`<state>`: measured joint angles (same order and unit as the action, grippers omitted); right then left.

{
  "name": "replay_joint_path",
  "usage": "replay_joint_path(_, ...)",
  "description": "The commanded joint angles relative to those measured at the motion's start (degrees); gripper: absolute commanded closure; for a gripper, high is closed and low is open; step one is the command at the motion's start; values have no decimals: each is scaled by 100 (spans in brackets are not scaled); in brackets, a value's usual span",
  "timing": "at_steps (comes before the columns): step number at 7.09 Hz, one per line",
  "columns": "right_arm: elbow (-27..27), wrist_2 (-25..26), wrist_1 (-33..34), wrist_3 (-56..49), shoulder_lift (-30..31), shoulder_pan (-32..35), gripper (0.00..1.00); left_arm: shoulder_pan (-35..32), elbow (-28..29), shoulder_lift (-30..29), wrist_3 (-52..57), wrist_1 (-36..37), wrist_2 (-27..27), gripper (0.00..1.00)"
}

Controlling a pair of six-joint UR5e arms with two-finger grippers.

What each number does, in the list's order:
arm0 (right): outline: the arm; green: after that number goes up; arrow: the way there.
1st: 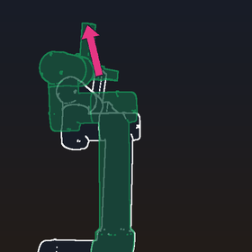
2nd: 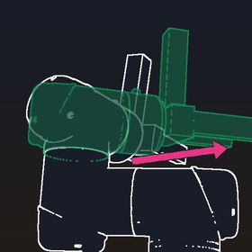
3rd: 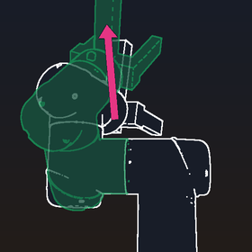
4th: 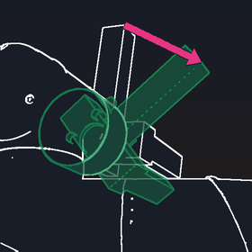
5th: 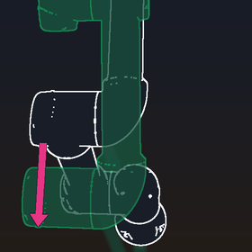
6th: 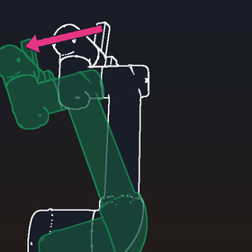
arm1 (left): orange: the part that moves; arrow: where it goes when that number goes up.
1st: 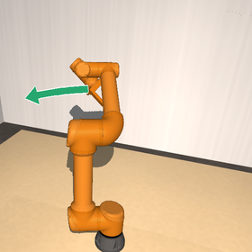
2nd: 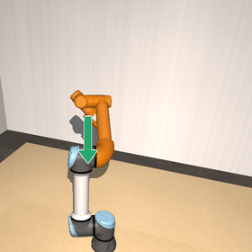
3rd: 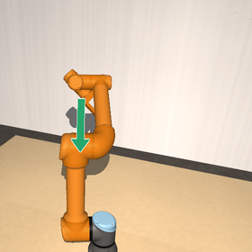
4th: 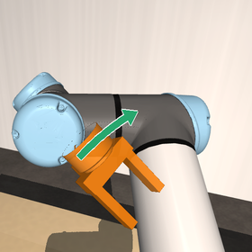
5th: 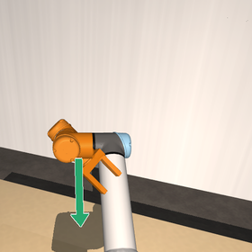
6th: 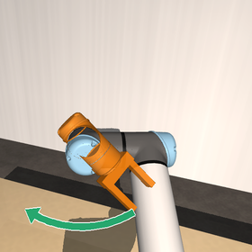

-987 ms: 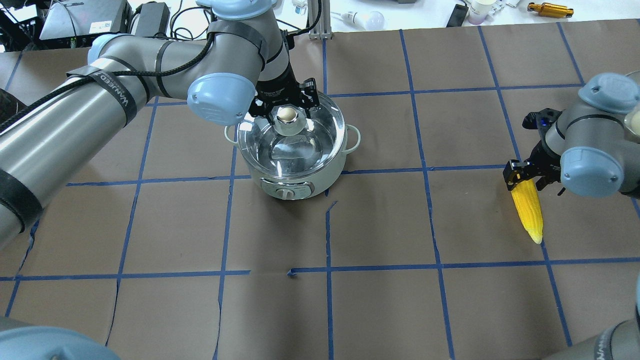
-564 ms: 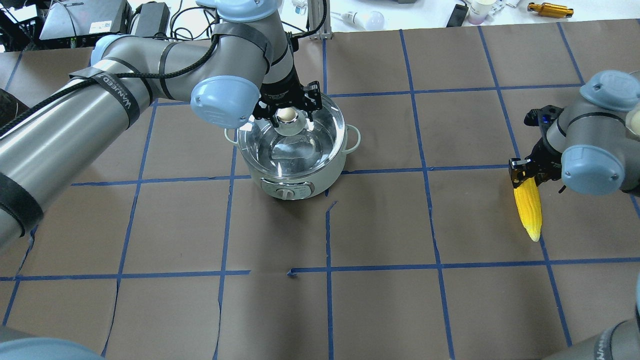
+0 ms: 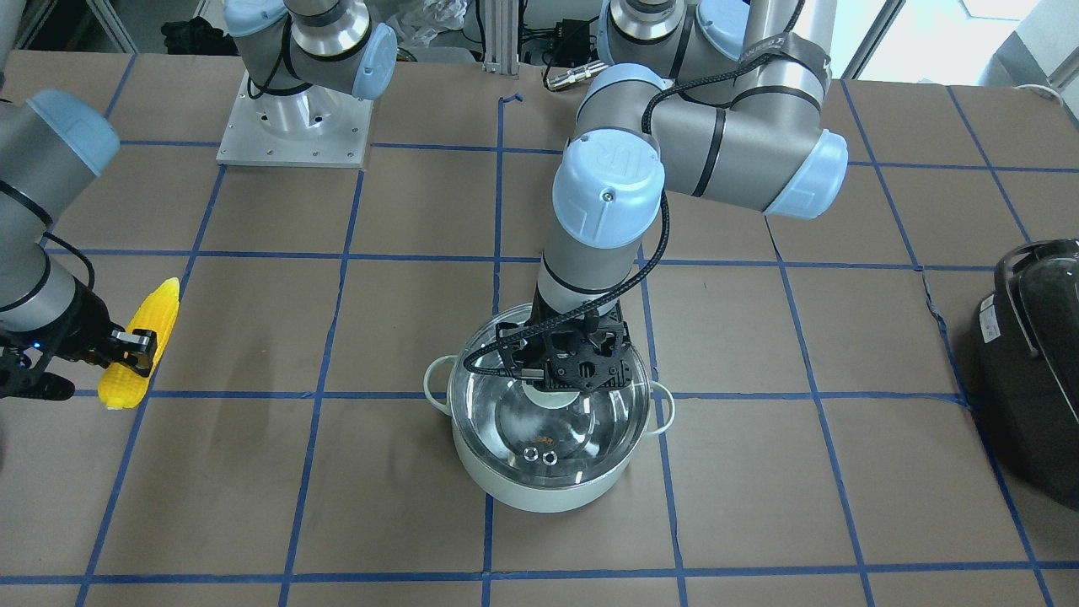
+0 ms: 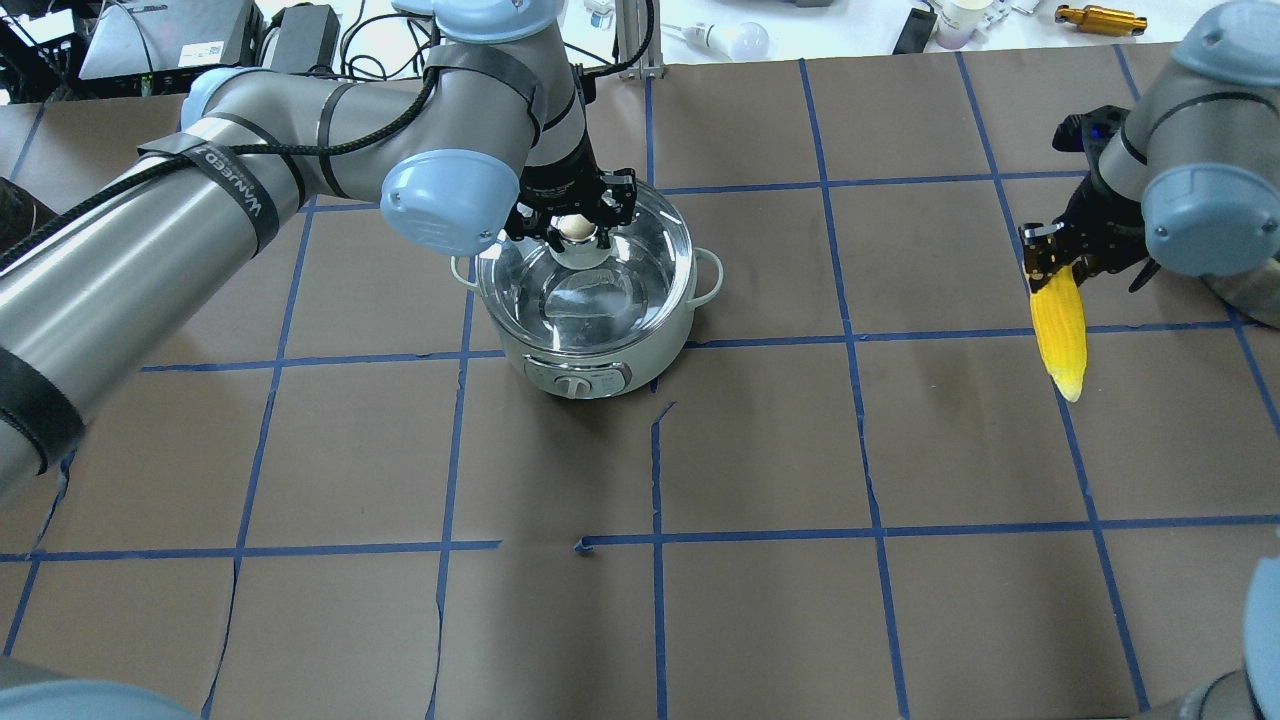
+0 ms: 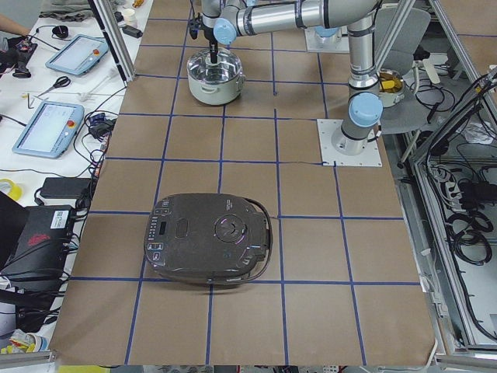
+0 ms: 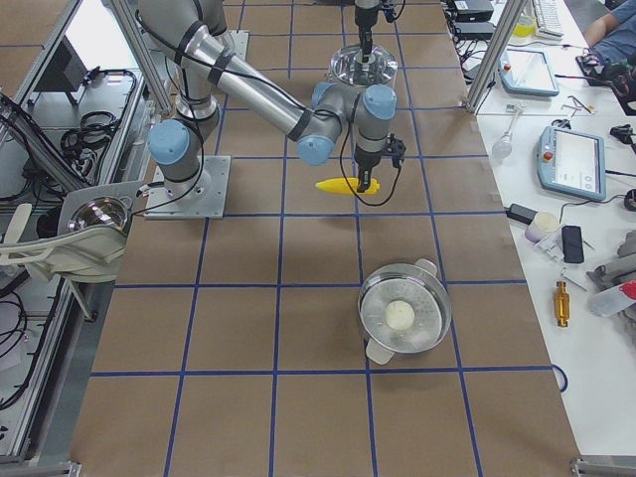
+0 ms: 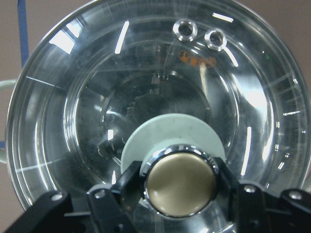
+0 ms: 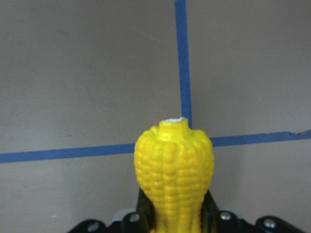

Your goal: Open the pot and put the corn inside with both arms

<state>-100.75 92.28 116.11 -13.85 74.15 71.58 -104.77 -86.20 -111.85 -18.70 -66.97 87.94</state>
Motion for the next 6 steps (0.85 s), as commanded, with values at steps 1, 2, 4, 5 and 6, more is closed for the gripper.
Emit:
replay_joint_path(1, 984, 62, -745, 889, -41, 923, 100, 131, 112, 268, 86, -236, 74, 93)
replay_joint_path(2, 1344, 71, -948, 1328, -50, 1467, 100, 332, 182, 417, 269, -594, 91, 94)
replay_joint_path(4, 2309, 71, -1370, 2645, -513, 2460, 100, 1095, 121, 655, 1007, -869, 91, 94)
replay_joint_path(5, 2819, 71, -1433, 3086, -898, 2944, 100, 1508, 77, 708, 1557, -1061, 100, 94)
replay_joint_path(6, 3277, 62, -1442, 3482, -1233, 3340, 100, 1921, -1, 709, 2206, -1124, 309, 95)
